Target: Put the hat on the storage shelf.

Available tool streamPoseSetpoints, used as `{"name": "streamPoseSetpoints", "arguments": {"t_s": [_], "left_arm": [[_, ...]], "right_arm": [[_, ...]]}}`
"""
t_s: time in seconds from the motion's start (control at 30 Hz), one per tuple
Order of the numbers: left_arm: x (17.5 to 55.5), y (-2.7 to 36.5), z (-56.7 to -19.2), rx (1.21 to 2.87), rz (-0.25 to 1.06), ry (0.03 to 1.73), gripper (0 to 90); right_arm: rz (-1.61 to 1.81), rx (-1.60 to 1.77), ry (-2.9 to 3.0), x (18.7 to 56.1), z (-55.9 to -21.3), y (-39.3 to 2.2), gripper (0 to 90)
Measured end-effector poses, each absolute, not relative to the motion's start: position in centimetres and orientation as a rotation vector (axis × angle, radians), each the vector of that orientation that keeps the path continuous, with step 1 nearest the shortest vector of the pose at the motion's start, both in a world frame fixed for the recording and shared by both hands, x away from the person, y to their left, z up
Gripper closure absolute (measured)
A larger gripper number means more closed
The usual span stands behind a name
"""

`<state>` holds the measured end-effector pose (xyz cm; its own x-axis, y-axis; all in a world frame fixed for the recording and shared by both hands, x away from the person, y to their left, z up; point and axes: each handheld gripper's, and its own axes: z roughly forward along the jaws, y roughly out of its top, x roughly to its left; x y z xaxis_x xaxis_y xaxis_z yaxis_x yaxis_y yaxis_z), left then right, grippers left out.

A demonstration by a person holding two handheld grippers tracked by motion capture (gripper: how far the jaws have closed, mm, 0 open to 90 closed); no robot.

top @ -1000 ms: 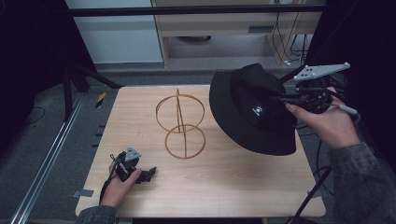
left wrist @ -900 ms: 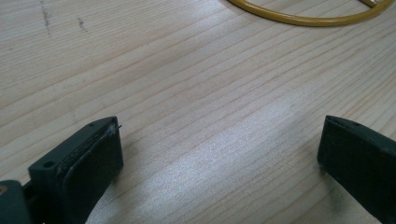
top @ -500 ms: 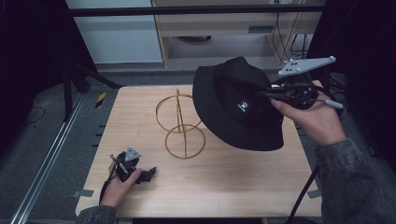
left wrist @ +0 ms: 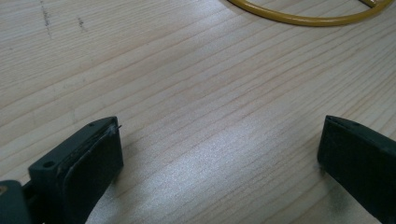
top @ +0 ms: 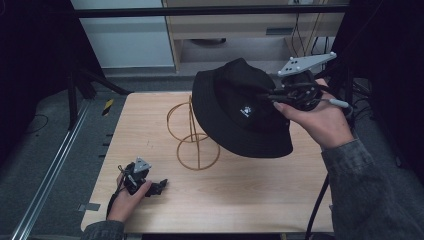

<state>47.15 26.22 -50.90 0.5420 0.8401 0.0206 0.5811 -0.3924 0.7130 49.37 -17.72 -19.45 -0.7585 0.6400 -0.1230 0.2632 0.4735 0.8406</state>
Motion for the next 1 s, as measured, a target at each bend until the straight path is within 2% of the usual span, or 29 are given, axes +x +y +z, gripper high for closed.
{"name": "streamPoseSetpoints", "arguments": {"t_s": [1.0], "left_arm": [[47.2, 26.3, -50.9, 2.13, 0.5, 1.135, 0.0]], "right_arm": [[1.138, 0.675, 2.392, 53.0, -18.7, -11.0, 85.5]]}}
